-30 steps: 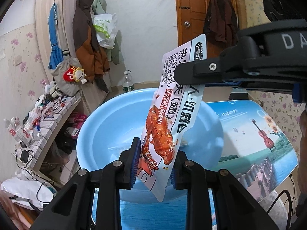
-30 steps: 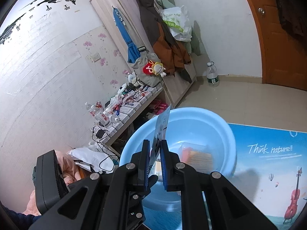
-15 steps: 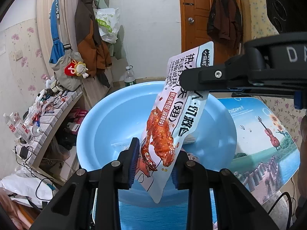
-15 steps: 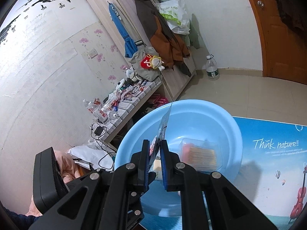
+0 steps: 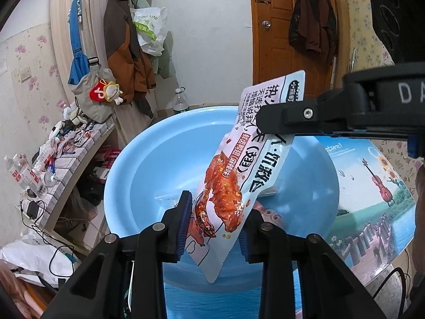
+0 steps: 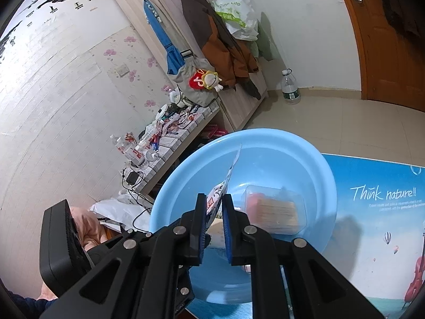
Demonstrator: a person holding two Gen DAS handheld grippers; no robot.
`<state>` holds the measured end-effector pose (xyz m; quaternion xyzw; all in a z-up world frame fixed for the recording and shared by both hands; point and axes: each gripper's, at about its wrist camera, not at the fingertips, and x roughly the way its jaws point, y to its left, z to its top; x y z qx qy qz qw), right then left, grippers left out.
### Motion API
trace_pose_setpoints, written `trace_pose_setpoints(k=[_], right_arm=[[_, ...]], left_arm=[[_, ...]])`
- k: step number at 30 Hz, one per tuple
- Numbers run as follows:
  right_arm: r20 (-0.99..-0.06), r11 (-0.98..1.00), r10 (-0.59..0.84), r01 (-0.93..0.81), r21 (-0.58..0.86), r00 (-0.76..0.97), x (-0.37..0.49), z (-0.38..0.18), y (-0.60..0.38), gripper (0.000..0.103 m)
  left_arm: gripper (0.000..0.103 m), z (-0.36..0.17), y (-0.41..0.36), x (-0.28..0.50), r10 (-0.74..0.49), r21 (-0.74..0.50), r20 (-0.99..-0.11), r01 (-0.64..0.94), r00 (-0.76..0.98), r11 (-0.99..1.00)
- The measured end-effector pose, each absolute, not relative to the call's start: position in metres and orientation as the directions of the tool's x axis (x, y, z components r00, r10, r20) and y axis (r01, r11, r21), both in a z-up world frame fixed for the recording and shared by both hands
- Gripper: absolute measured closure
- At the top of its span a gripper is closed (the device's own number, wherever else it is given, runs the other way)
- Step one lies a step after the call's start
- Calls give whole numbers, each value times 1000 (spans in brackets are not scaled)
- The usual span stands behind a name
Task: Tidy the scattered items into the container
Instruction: 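Carry the snack packet over the blue basin with both grippers, then lower the packet into the basin and open both grippers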
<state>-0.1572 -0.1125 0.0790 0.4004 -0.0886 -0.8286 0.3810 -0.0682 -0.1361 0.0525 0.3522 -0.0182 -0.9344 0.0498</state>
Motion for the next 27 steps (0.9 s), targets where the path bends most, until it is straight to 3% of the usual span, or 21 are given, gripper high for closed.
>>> trace_pose_setpoints(k=[8,13,20,27], right_arm=[[-599,-695,-703,548,466,-384,-162,71,-111,90],[-602,-694,-708,517,500,-369,-165,60,-107,90],[-583,-673,-737,459,580,-342,-173,46,-98,90],[-592,-678,-733,435,593,-335,-177,38,-97,90]], left_arm=[[70,50,-137,-72,-116,75,-663,88,-740,-993],[47,53,-137,-73,-134,88,-654,102,-744,-991],[30,50,-132,-74,-147,114,-656,95,-741,-989],[22,51,-131,-73,-153,122,-650,96,-744,-988]])
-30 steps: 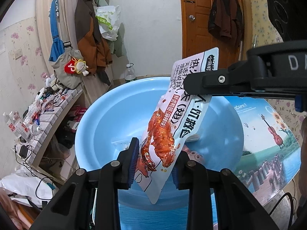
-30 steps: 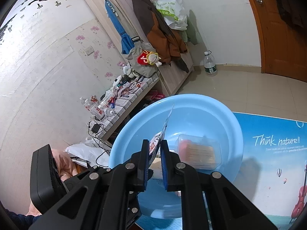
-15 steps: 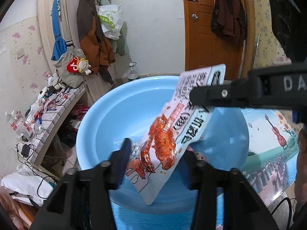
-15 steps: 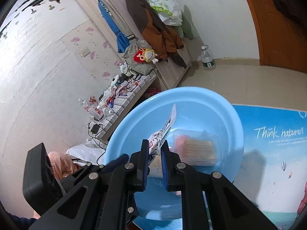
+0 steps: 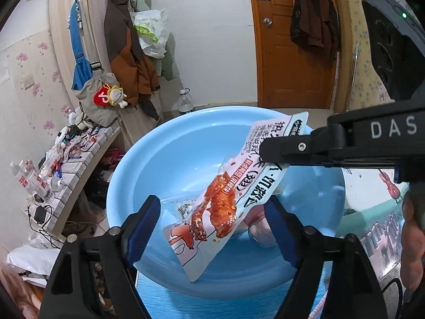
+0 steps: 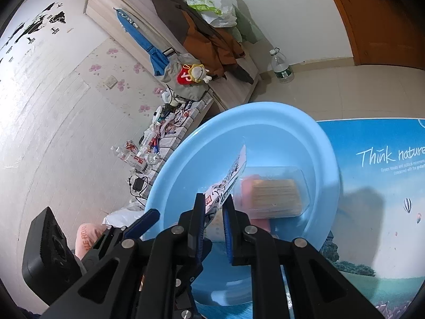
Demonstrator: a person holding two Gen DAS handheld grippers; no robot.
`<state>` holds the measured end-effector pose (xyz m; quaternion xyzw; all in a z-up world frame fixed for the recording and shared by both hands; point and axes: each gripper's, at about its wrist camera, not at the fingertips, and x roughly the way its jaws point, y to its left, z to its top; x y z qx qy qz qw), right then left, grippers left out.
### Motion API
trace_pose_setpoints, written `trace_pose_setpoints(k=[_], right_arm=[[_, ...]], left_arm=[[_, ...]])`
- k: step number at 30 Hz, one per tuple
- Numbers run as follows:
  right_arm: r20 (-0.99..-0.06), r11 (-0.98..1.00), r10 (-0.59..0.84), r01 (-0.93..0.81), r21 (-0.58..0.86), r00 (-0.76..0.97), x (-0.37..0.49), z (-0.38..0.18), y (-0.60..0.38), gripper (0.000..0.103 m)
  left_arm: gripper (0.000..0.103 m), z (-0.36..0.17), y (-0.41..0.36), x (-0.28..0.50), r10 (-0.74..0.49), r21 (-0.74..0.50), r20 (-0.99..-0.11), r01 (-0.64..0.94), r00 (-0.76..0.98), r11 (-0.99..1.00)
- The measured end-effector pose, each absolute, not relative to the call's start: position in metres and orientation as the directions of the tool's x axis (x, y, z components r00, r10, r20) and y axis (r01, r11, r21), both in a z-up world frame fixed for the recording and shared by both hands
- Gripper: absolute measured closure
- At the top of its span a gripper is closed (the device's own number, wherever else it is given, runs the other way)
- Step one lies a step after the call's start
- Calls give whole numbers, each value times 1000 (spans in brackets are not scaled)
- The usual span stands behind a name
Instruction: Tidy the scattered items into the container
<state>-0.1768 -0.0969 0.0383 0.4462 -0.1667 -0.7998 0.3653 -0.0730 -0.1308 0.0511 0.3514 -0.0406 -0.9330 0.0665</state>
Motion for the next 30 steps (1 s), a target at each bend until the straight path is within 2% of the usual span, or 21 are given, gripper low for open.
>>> trace_pose_setpoints(k=[4,11,12,13,14,30], right_arm=[[-602,-681,-730,417,602,-324,-179,33,-97,88],[-618,-686,-725,403,605,-305,-180,27,-100,83],[-623,-692,-719,405,598,-307,-178,27,-101,78],[-631,-701,-709,407,586,-314,-177,29,-102,68],[-633,-709,-702,409,575,-327,-176,30,-102,66],[-647,-731,-676,436,525,-354,-167,39,-104,62]], left_arm=[[13,51,-132,-74,-161,129,-650,100,-742,-987],[13,52,-130,-73,-157,130,-647,95,-746,-987],[13,53,-130,-74,-157,130,-646,95,-747,-987],[13,53,-130,-74,-158,130,-645,96,-747,-987],[13,54,-130,-73,-158,131,-645,96,-747,-987],[12,58,-132,-67,-165,129,-646,106,-746,-986]])
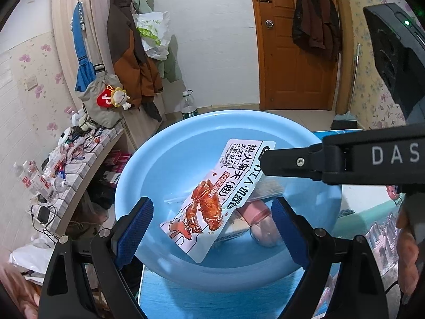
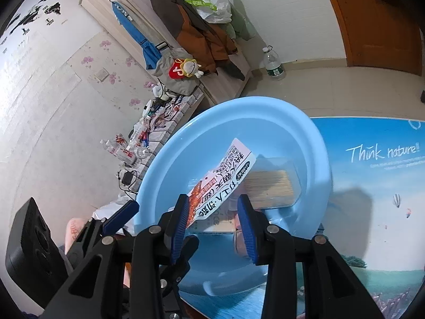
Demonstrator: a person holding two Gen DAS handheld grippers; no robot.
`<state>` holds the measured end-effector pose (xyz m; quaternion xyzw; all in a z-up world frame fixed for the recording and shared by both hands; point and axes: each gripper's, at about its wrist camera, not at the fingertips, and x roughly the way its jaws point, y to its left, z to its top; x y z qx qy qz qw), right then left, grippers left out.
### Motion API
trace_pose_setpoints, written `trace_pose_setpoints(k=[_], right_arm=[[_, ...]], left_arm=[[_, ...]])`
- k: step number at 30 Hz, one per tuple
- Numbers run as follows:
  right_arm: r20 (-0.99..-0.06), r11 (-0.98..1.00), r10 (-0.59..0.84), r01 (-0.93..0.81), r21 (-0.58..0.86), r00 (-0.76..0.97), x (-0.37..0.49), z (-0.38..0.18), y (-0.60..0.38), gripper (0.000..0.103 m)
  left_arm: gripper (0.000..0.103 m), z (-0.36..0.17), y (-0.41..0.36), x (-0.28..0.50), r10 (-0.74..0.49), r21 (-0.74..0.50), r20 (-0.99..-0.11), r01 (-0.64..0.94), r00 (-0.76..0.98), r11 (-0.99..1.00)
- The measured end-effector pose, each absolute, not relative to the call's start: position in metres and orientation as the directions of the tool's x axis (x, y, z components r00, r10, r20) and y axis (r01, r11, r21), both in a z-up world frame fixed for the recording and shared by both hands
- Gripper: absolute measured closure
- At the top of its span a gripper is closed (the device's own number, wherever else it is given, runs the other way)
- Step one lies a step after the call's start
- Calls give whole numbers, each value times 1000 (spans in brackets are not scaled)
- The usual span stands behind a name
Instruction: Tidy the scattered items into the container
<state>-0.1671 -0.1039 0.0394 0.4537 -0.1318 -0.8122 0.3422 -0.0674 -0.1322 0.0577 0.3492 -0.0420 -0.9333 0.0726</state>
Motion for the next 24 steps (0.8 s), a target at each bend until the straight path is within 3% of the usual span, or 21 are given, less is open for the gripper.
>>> trace_pose_setpoints(k=[3,9,13,20,24], right_arm=[[-666,-777,-621,435,455,-413,-162,44,-104,51],[-645,-811,-574,458,364,-505,-148,61,-103,49],[-598,-860,-501,437,263,-626,-129,77,-91,25],[-549,-891,-439,426,159,-712,-101,93,-78,19],[-531,-916,-384,385,114,-755,-85,98,-66,11]], left_arm=[[12,59,-133,-65,-171,128,-648,114,-743,-985],[6,64,-136,-61,-188,131,-645,136,-740,-982],[4,68,-135,-58,-194,133,-644,141,-740,-981],[0,73,-127,-50,-203,136,-645,151,-737,-979],[0,76,-122,-43,-206,134,-642,156,-738,-979]])
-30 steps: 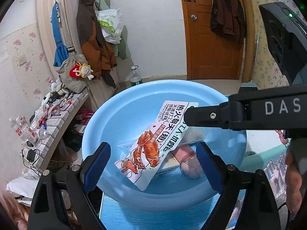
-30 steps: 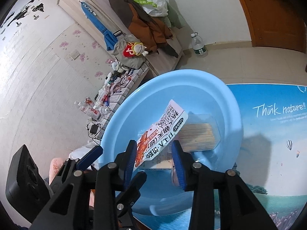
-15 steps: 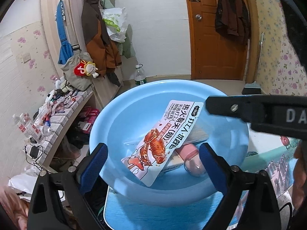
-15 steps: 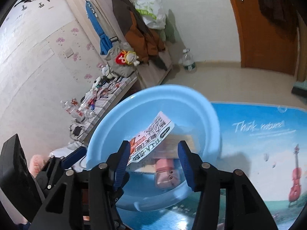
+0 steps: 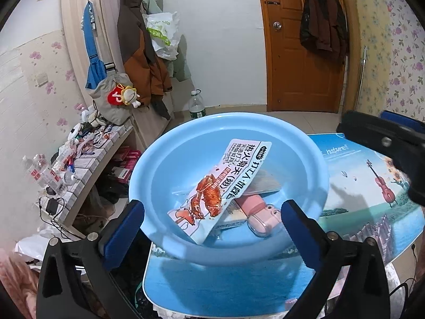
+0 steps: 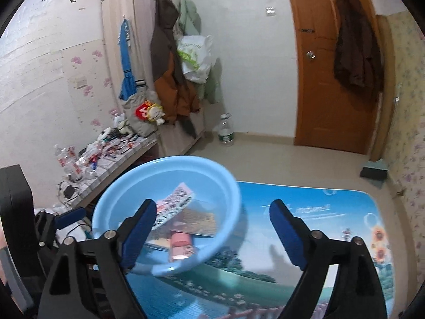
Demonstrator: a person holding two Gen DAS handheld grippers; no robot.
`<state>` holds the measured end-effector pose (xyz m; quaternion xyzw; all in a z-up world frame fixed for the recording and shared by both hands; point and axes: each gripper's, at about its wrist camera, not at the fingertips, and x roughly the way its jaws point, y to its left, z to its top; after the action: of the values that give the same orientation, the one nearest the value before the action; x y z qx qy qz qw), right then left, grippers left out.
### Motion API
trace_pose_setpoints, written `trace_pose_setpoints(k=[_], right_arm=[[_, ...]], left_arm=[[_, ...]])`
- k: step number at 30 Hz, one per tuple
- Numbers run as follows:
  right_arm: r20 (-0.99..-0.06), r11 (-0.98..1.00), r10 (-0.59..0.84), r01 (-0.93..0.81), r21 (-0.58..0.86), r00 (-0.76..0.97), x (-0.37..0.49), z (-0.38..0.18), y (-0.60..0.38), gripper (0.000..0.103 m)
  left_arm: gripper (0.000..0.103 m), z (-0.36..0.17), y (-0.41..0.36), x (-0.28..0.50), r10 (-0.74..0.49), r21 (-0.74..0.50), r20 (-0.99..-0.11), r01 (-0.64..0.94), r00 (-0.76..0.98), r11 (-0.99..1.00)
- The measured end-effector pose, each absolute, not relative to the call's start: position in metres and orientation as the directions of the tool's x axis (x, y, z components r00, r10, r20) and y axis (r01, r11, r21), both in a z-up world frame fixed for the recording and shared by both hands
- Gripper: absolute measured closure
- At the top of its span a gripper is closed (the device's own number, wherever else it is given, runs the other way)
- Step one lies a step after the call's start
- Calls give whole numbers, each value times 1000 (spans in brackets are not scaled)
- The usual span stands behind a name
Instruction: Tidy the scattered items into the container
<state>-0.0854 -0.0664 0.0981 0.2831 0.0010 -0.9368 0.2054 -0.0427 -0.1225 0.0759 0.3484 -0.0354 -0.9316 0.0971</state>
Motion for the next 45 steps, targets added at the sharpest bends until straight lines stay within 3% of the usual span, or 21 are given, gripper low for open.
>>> trace_pose_setpoints(k=[4,23,27,45], right_arm=[[-517,-936,-337,337,96,-787,-70,101,-49,0],[-441,-975,-222,202,92,-870,17,91,39,0],[-449,-976,-213,172,131,-868,16,89,50,0],[-453,-990,-140,122,69,-881,19,90,45,0]], left_arm=[[0,77,-117,-35,-207,119,-637,170,-743,-978],[0,73,-70,-4,-182,93,-604,158,-776,-983],[0,76,-65,-1,-180,105,-599,147,-780,-984],[0,82,-64,4,-170,96,-586,141,-792,-985]])
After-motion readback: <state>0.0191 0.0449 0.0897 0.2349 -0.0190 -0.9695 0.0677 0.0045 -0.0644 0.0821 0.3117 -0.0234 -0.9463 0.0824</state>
